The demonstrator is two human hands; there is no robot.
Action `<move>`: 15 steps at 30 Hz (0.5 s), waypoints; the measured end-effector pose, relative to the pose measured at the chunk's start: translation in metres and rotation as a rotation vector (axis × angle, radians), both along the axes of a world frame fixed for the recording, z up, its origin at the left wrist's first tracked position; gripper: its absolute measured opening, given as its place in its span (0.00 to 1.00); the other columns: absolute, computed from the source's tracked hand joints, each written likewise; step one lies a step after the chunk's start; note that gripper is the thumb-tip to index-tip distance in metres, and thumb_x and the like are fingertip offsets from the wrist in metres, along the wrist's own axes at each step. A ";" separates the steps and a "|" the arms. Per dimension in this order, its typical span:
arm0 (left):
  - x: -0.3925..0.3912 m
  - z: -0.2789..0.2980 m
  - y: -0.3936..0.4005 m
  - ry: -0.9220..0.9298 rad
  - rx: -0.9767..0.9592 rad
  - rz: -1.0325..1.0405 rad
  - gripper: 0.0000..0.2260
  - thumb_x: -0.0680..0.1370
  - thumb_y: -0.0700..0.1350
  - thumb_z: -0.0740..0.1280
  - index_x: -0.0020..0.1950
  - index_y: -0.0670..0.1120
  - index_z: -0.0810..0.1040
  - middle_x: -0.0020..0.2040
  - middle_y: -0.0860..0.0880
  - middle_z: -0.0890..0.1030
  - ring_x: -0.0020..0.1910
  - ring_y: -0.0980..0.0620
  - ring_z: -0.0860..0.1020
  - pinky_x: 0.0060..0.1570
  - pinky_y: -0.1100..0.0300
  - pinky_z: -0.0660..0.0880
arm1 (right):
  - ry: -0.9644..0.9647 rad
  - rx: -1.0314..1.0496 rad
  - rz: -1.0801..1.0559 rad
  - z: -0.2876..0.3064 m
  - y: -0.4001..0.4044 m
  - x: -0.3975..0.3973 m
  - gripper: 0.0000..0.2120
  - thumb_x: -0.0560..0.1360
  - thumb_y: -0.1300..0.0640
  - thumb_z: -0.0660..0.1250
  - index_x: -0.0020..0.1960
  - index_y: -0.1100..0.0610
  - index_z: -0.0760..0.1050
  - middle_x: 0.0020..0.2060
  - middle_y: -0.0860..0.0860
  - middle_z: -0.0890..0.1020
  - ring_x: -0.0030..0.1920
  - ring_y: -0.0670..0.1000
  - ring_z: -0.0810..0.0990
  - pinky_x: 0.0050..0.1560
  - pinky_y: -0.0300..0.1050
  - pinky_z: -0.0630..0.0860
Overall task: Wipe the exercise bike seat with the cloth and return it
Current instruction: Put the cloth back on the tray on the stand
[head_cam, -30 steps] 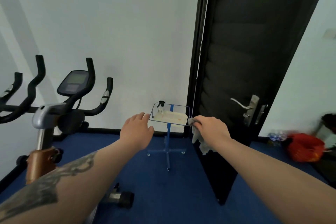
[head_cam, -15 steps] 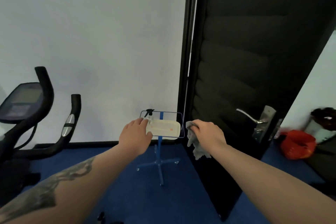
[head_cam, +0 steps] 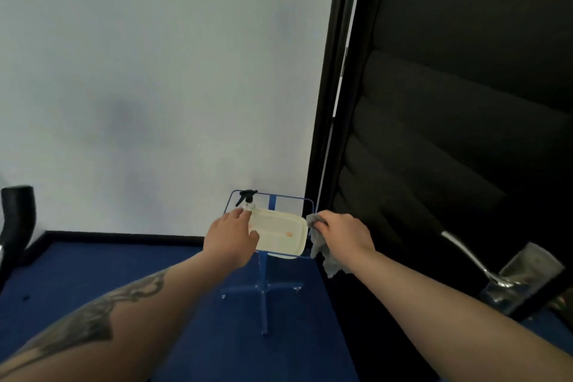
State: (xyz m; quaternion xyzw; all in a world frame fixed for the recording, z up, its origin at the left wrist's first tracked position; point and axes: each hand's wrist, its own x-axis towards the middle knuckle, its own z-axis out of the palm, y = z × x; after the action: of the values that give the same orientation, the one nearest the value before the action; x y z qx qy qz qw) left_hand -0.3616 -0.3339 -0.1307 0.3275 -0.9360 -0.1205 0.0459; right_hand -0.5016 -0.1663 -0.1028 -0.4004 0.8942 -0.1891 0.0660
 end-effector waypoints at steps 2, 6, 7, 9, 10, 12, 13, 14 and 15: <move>-0.021 -0.004 -0.011 0.003 0.003 0.029 0.22 0.78 0.49 0.55 0.72 0.47 0.62 0.72 0.48 0.66 0.68 0.46 0.67 0.66 0.53 0.63 | -0.031 0.021 0.017 -0.006 -0.017 -0.022 0.13 0.81 0.51 0.55 0.58 0.47 0.77 0.52 0.52 0.83 0.50 0.54 0.80 0.41 0.43 0.66; -0.048 -0.020 -0.033 -0.013 0.041 0.059 0.22 0.79 0.50 0.55 0.73 0.46 0.62 0.72 0.48 0.66 0.68 0.46 0.67 0.67 0.53 0.63 | -0.073 0.062 0.050 -0.020 -0.052 -0.055 0.12 0.81 0.52 0.56 0.55 0.49 0.78 0.45 0.51 0.84 0.44 0.52 0.80 0.36 0.42 0.66; -0.052 -0.027 -0.039 -0.025 0.048 0.063 0.22 0.78 0.50 0.55 0.73 0.47 0.62 0.72 0.48 0.66 0.68 0.46 0.67 0.66 0.52 0.63 | -0.109 0.057 0.053 -0.024 -0.060 -0.060 0.12 0.81 0.52 0.56 0.54 0.49 0.77 0.40 0.48 0.83 0.39 0.49 0.79 0.33 0.39 0.65; -0.060 -0.041 -0.056 -0.051 0.066 0.080 0.22 0.78 0.50 0.55 0.72 0.47 0.63 0.71 0.48 0.67 0.66 0.46 0.68 0.65 0.53 0.64 | -0.189 0.056 0.051 -0.035 -0.078 -0.071 0.12 0.81 0.54 0.55 0.52 0.46 0.77 0.31 0.42 0.78 0.33 0.44 0.75 0.28 0.34 0.62; -0.065 -0.048 -0.066 -0.064 0.078 0.091 0.21 0.78 0.50 0.56 0.71 0.47 0.64 0.70 0.48 0.68 0.66 0.46 0.69 0.65 0.53 0.65 | -0.212 0.056 0.053 -0.041 -0.087 -0.077 0.12 0.81 0.54 0.55 0.52 0.46 0.77 0.30 0.42 0.77 0.33 0.45 0.75 0.28 0.34 0.62; -0.075 -0.064 -0.086 -0.089 0.097 0.100 0.21 0.78 0.50 0.56 0.70 0.47 0.66 0.69 0.48 0.69 0.65 0.46 0.69 0.64 0.53 0.66 | -0.250 0.065 0.051 -0.056 -0.108 -0.089 0.12 0.81 0.55 0.55 0.51 0.47 0.77 0.31 0.43 0.77 0.36 0.47 0.77 0.28 0.35 0.63; -0.081 -0.072 -0.096 -0.103 0.110 0.099 0.21 0.78 0.50 0.56 0.70 0.47 0.66 0.69 0.48 0.69 0.65 0.46 0.69 0.64 0.53 0.65 | -0.291 0.058 0.038 -0.064 -0.119 -0.095 0.12 0.80 0.56 0.55 0.48 0.47 0.76 0.30 0.42 0.77 0.33 0.46 0.77 0.25 0.33 0.63; -0.087 -0.079 -0.106 -0.116 0.127 0.093 0.21 0.78 0.49 0.56 0.70 0.47 0.66 0.69 0.48 0.69 0.66 0.46 0.68 0.64 0.53 0.65 | -0.342 0.044 0.015 -0.072 -0.129 -0.100 0.11 0.80 0.57 0.55 0.46 0.47 0.75 0.28 0.42 0.77 0.30 0.44 0.75 0.21 0.31 0.63; -0.093 -0.088 -0.115 -0.125 0.145 0.083 0.21 0.78 0.49 0.56 0.70 0.47 0.66 0.70 0.48 0.69 0.66 0.46 0.68 0.65 0.53 0.64 | -0.375 0.031 -0.013 -0.080 -0.140 -0.105 0.12 0.80 0.57 0.56 0.45 0.46 0.74 0.26 0.41 0.76 0.28 0.41 0.72 0.19 0.29 0.64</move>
State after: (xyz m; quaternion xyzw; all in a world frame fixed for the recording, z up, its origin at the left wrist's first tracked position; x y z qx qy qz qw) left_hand -0.4550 -0.4493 -0.2183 0.3752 -0.9116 -0.1651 -0.0316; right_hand -0.6067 -0.3059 -0.1823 -0.3511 0.8716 -0.2473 0.2366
